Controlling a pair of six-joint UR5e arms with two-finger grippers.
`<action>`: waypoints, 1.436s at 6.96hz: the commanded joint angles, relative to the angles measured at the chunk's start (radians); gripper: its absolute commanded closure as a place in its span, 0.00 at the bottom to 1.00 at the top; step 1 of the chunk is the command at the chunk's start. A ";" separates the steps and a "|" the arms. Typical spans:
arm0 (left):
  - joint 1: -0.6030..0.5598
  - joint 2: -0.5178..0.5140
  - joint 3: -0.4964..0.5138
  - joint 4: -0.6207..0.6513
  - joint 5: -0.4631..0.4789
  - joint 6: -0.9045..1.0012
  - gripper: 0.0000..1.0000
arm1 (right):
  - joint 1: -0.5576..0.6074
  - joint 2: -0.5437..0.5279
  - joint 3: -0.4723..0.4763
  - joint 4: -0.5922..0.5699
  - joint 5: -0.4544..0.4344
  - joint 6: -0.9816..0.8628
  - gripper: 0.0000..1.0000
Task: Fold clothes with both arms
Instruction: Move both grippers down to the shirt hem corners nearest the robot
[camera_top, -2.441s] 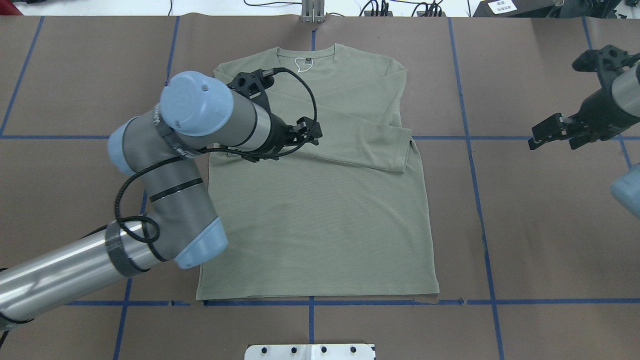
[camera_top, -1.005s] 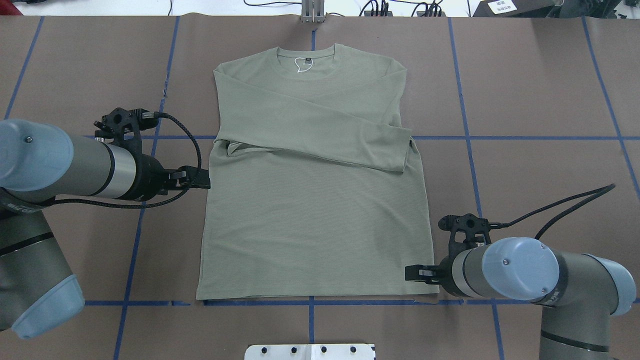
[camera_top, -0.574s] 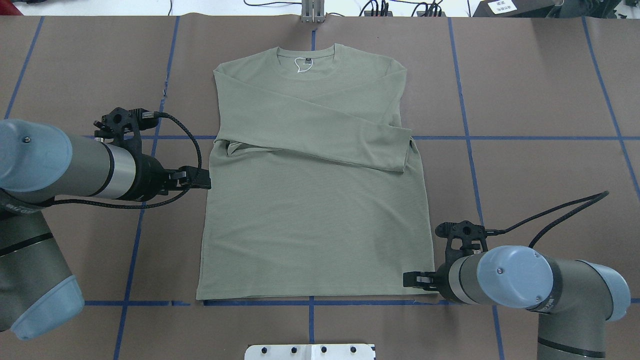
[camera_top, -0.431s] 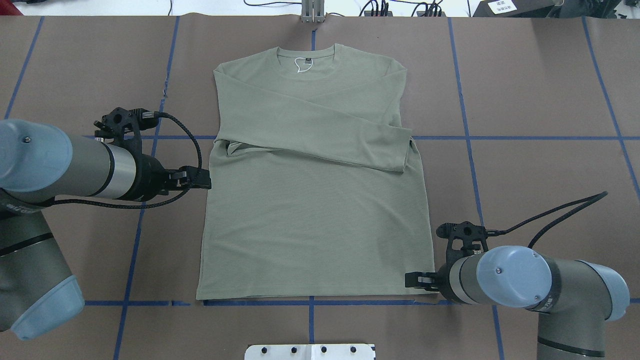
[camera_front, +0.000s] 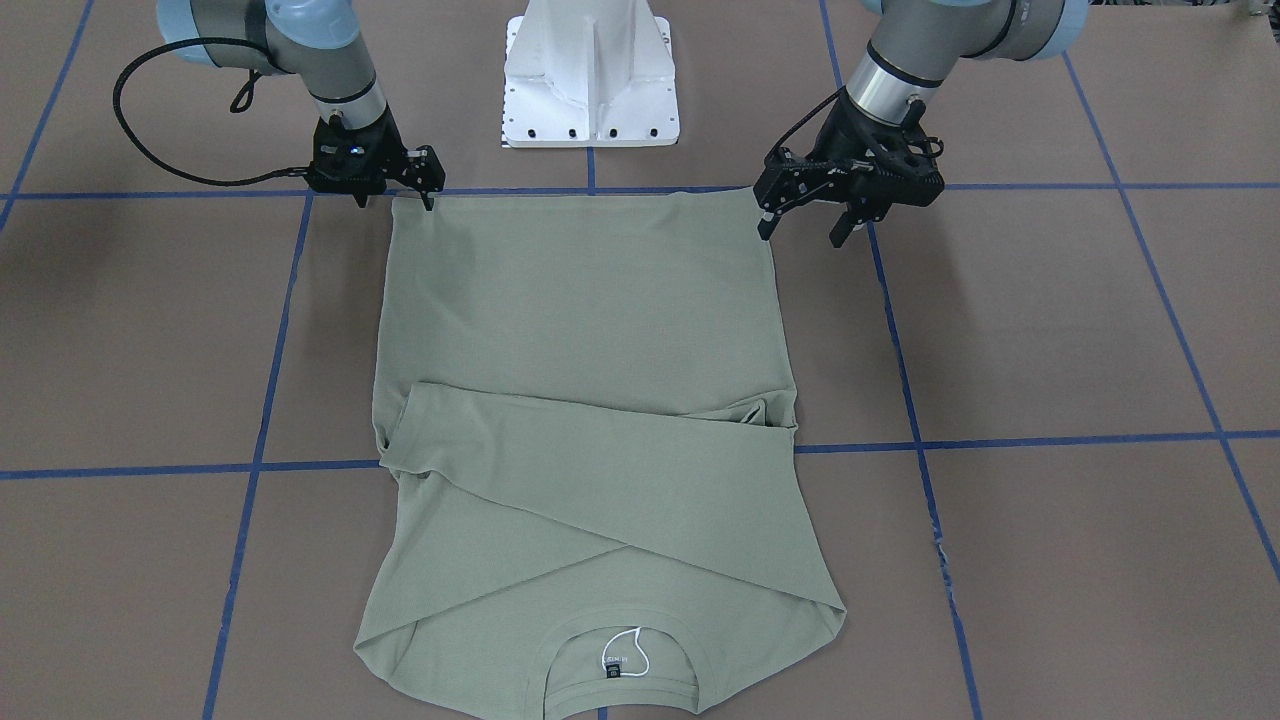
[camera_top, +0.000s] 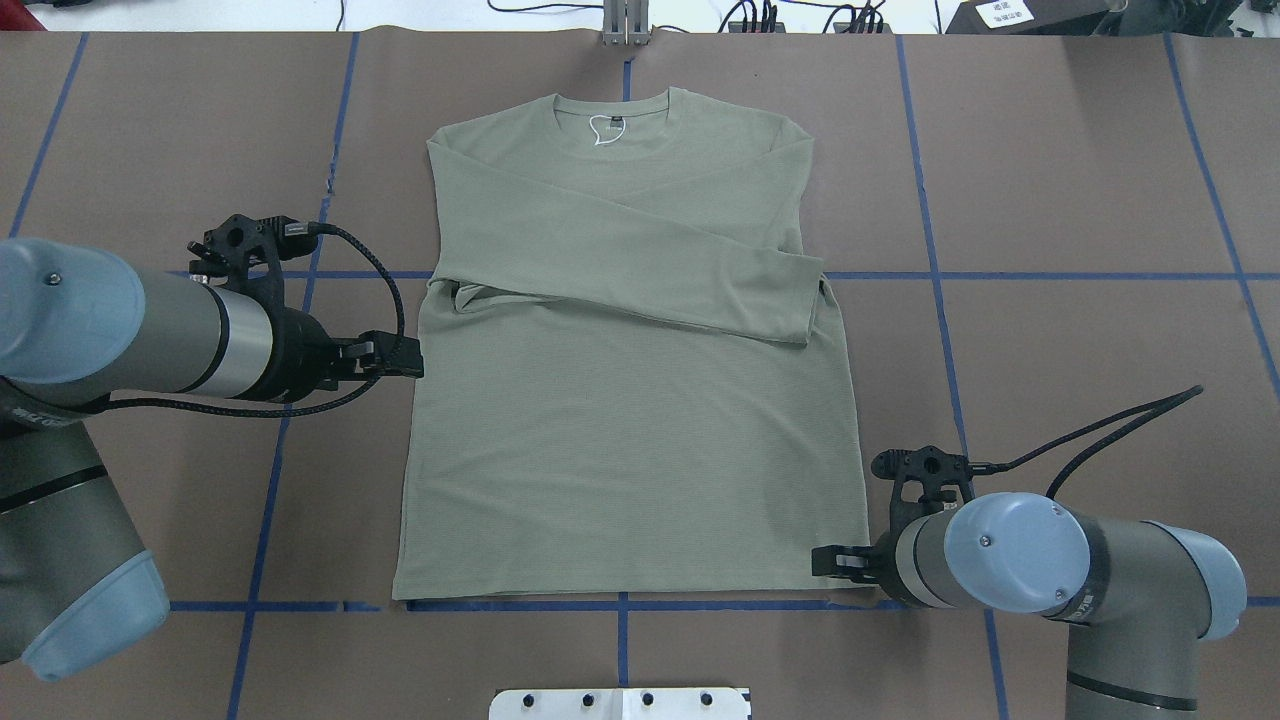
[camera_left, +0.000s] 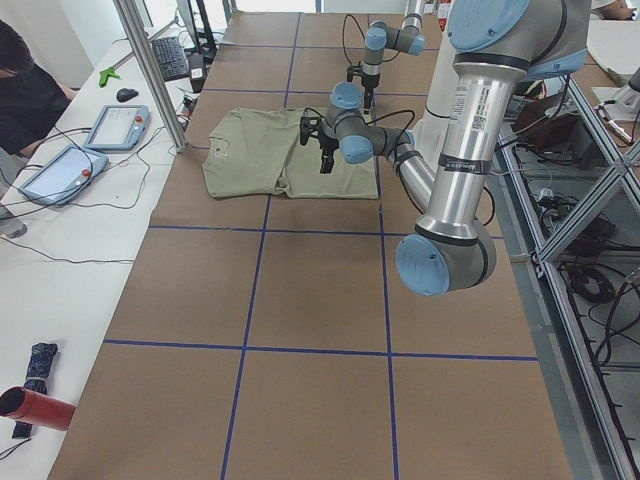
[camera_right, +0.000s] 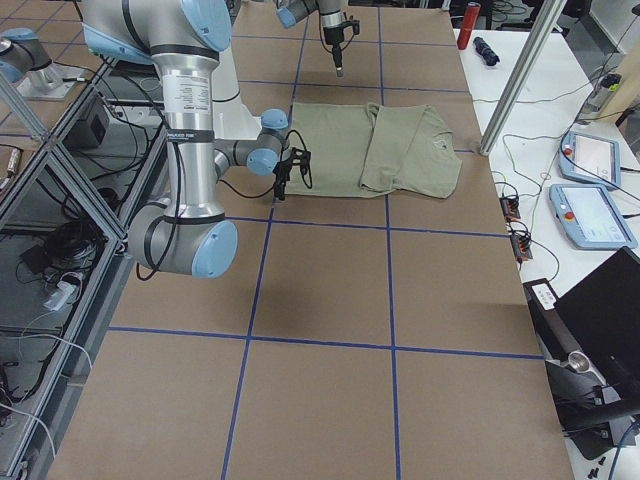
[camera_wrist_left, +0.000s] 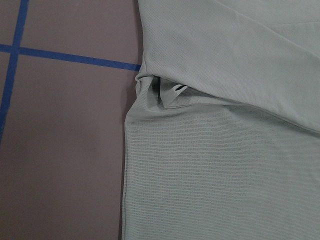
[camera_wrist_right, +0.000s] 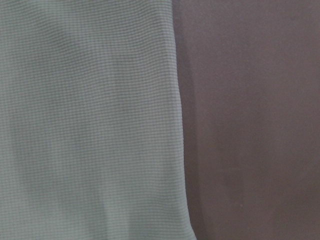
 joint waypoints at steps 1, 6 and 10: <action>0.000 0.000 -0.001 0.000 0.000 -0.001 0.01 | -0.001 0.005 -0.003 0.001 0.003 0.001 0.06; 0.002 -0.003 0.000 0.000 0.000 -0.001 0.01 | 0.001 0.003 0.003 0.003 0.007 0.000 0.58; 0.005 -0.008 0.000 0.000 0.000 -0.004 0.01 | 0.001 0.003 0.009 0.003 0.006 0.000 1.00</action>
